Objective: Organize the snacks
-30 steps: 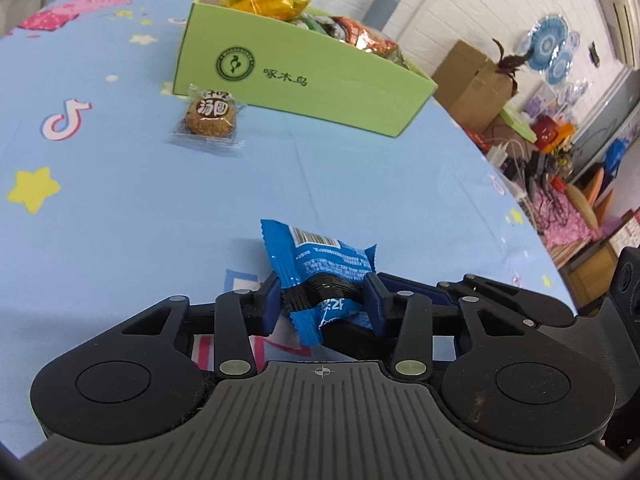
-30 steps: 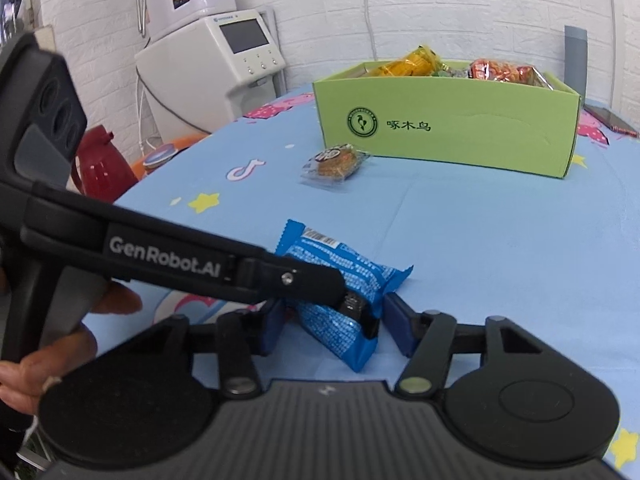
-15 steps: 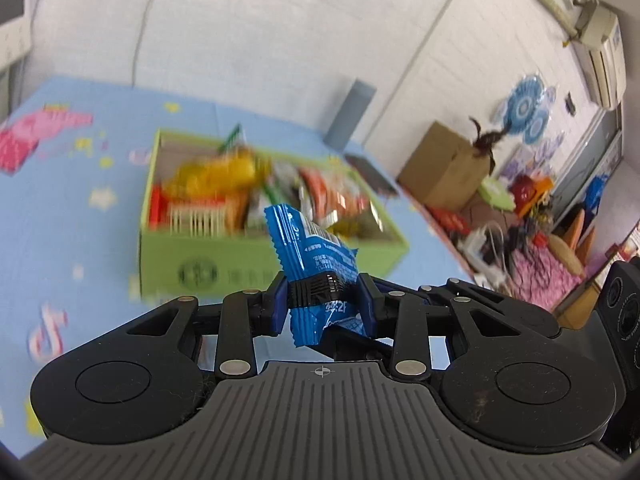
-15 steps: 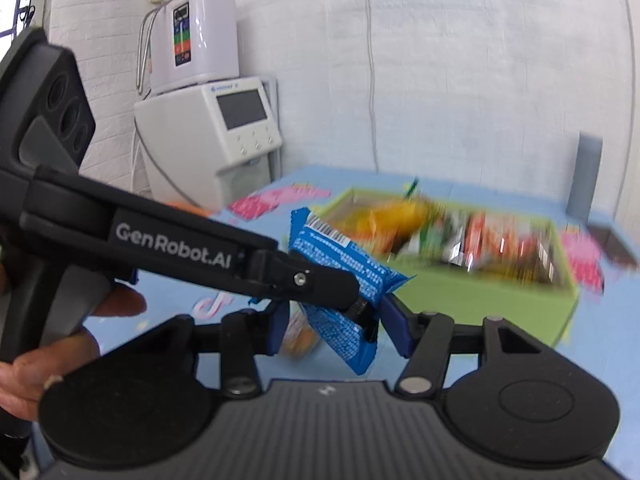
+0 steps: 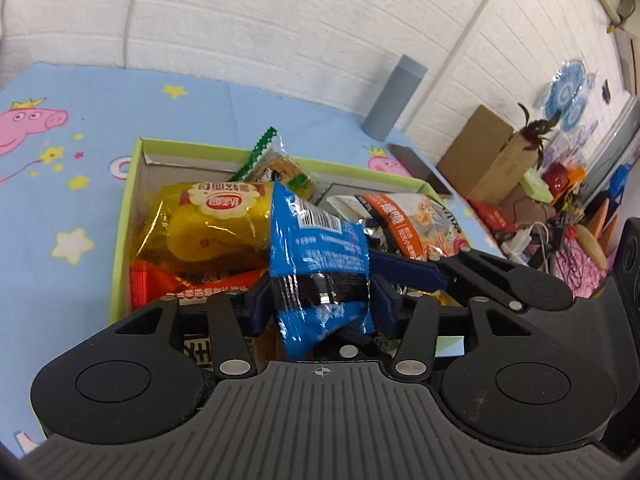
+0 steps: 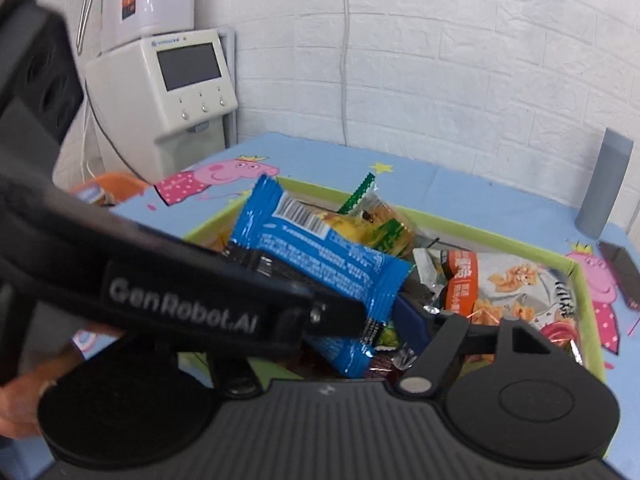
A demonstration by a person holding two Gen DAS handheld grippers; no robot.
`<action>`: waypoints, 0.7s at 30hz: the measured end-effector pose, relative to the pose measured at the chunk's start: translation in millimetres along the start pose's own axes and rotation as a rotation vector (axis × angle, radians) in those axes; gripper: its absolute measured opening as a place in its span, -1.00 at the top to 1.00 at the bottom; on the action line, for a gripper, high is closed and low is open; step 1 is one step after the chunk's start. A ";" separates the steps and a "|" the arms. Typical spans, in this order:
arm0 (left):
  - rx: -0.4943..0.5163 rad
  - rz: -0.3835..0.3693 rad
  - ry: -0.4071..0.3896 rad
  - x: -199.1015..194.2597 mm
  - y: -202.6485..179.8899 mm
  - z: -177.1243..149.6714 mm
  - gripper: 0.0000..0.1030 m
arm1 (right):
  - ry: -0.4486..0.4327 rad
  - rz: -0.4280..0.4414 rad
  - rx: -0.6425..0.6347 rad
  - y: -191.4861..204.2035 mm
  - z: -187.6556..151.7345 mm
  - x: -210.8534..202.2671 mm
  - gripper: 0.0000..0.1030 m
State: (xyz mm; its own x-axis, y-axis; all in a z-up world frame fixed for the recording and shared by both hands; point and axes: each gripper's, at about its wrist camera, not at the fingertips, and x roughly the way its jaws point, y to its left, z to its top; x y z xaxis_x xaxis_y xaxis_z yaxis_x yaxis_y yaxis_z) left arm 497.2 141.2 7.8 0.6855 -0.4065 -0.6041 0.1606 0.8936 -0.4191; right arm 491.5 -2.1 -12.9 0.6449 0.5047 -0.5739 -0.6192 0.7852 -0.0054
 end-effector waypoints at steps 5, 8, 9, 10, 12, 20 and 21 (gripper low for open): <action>0.036 0.000 -0.113 -50.1 -14.7 2.6 -0.21 | -0.096 -0.059 -0.036 7.6 4.6 -39.6 -0.86; 0.061 0.015 -0.193 -88.6 -19.7 -0.2 -0.35 | -0.159 -0.032 -0.004 12.7 0.8 -77.3 -0.96; 0.061 0.018 -0.209 -98.9 -19.3 -2.8 -0.37 | -0.170 -0.020 0.000 17.7 -2.0 -87.2 -0.97; 0.058 0.022 -0.221 -107.7 -17.8 -6.6 -0.43 | -0.174 -0.011 0.000 22.9 -6.9 -95.1 -0.98; 0.048 0.042 -0.230 -120.9 -11.3 -17.6 -0.50 | -0.167 0.018 0.002 33.1 -20.5 -105.9 -0.99; -0.109 0.103 -0.095 -108.9 46.9 -75.0 -0.49 | -0.016 0.107 0.037 67.8 -79.8 -92.9 -0.99; -0.137 0.103 -0.076 -105.2 54.7 -79.9 -0.48 | -0.007 0.100 0.043 67.2 -80.9 -91.2 -0.99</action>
State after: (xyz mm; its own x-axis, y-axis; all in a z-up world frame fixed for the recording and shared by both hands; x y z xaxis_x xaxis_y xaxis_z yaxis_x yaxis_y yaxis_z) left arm 377.1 217.6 -5.7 0.7461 -0.2936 -0.5977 -0.0083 0.8934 -0.4492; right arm 354.8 -24.4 -27.1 0.5841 0.5840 -0.5637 -0.6612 0.7451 0.0868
